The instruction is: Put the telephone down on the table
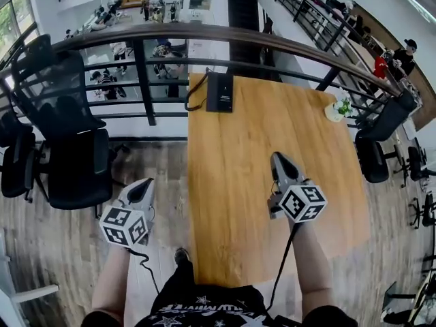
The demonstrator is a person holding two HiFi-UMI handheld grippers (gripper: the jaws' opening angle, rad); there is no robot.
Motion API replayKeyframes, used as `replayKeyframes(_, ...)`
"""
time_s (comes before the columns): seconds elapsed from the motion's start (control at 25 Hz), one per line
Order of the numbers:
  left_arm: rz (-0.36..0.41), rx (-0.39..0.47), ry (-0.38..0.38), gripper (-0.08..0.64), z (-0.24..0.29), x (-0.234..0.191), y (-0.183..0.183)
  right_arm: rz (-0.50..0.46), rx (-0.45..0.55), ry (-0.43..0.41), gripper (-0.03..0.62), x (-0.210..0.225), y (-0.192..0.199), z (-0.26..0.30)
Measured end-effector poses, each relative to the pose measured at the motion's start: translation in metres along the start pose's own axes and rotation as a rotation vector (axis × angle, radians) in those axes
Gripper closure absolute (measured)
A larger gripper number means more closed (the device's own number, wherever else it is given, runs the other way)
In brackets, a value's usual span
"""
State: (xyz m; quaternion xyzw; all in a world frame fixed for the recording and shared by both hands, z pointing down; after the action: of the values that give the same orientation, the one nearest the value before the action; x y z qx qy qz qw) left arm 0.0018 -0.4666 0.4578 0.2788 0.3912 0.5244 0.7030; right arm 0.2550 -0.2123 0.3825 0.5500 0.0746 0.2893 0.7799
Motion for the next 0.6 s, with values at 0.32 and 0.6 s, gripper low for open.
replayKeyframes(0.32,-0.069,-0.037,0.083,0.558,0.081,-0.022,-0.053,0.010,-0.067,0.070,0.594,0.049,-0.018,0.056)
replayKeyframes(0.6,-0.127,-0.098,0.106,0.558,0.153,-0.023,-0.083,-0.017,-0.081,-0.022,0.594,0.072,-0.012,0.109)
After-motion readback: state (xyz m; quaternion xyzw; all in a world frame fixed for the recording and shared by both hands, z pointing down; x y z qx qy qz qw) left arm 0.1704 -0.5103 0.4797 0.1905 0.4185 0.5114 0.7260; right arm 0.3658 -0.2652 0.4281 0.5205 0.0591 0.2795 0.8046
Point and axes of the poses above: the fingertips, and each gripper's own axes: z forward along the fingers, x to its right, y out of its underside, the point moved 2 cm from there along -z, backward along the fingers, and after that the axes turned 13 degrees about -x, right-handed, at the moved point
